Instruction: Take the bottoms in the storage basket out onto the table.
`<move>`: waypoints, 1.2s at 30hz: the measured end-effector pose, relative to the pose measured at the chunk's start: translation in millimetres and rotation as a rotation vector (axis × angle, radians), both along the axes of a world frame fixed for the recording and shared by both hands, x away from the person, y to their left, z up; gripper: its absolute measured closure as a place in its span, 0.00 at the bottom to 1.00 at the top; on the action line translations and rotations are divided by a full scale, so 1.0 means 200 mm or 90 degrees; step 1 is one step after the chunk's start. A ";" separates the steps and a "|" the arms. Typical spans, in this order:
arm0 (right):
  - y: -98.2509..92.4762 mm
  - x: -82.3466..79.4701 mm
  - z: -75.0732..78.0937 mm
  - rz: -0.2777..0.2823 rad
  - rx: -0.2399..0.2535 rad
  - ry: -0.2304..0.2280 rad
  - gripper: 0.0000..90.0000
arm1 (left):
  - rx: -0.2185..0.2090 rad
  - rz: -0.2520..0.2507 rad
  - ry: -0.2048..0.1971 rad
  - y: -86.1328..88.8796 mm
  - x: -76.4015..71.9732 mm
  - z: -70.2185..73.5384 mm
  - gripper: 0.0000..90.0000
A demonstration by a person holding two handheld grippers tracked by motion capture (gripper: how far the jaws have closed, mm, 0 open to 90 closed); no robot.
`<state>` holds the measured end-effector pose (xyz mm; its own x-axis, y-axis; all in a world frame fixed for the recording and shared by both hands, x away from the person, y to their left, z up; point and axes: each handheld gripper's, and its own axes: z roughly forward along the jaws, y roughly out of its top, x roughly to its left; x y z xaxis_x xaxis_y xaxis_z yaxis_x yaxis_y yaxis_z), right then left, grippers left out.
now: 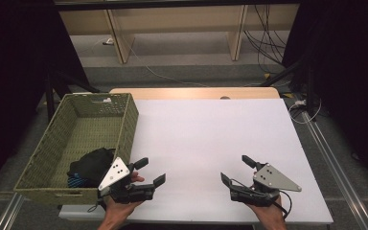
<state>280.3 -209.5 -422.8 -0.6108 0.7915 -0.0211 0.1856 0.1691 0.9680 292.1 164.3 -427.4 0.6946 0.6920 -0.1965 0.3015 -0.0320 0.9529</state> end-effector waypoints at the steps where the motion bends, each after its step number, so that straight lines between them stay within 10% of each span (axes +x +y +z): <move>1: 0.00 0.00 0.00 0.000 0.000 0.000 0.16 | 0.005 -0.003 0.004 0.00 0.00 0.01 0.17; 12: -0.01 0.00 0.00 -0.003 0.000 0.005 0.16 | 0.051 -0.059 0.086 0.02 0.03 0.15 0.17; 19: 0.00 0.00 0.00 -0.001 0.000 0.005 0.16 | 0.084 -0.059 0.088 0.09 0.06 0.26 0.17; 26: 0.00 0.00 0.00 0.002 0.000 0.006 0.16 | 0.152 -0.011 0.105 0.27 0.14 0.40 0.17; 36: 0.00 0.01 -0.01 0.006 -0.006 0.011 0.17 | 0.233 0.060 0.163 0.51 0.24 0.42 0.17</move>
